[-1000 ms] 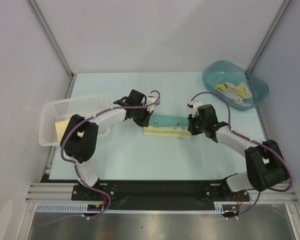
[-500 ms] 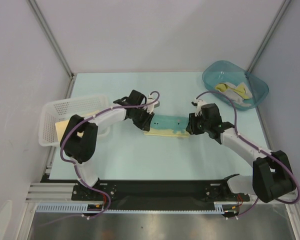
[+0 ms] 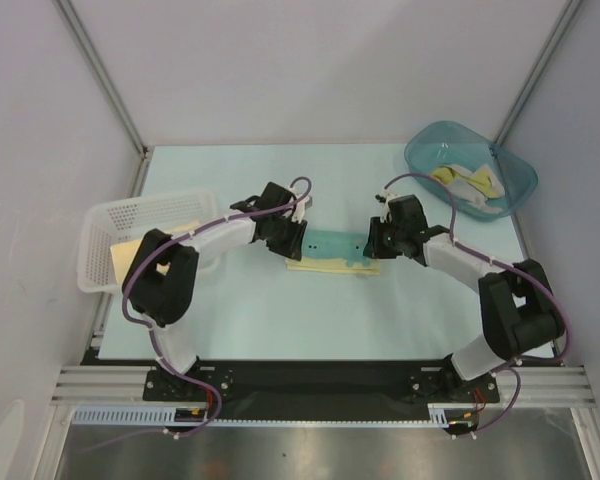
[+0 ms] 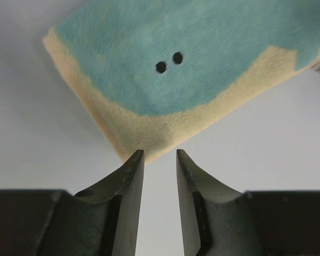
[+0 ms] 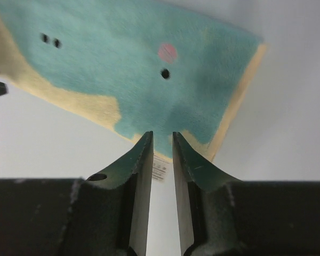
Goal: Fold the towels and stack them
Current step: Fold the towel
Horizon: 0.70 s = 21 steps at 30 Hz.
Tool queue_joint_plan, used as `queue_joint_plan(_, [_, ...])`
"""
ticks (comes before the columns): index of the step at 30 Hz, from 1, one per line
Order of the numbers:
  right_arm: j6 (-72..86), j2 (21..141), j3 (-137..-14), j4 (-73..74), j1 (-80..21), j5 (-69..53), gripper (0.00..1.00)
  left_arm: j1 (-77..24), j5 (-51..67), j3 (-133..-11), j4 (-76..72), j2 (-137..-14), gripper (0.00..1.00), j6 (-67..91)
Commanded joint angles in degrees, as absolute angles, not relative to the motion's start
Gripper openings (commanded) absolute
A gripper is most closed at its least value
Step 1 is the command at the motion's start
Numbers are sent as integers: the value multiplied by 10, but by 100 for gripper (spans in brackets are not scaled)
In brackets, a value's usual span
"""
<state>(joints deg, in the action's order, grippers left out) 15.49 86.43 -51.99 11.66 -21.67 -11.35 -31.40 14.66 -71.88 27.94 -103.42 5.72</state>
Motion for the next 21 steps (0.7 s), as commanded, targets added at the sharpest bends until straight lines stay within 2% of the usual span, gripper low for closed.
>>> queue_joint_plan(1, [174,902,-490,94,-214,-109,26,-316,113,-691,264,-1049,36,137])
queue_joint_plan(6, [163,896,-487,115,-209,-75,23,-315,114,-679,275,-1037,35,165])
queue_joint_plan(10, [166,861,-497,141,-205,-69,24,-306,130,-683,279,-1004,43,178])
queue_joint_plan(14, [199,834,-500,182,-204,-42,31,-273,151,-676,262,-974,46,202])
queue_joint_plan(15, [220,832,-499,190,-204,-37,32,-266,160,-662,253,-971,48,207])
queue_joint_plan(21, [281,835,-477,179,-204,-47,34,-231,217,-605,186,-976,49,236])
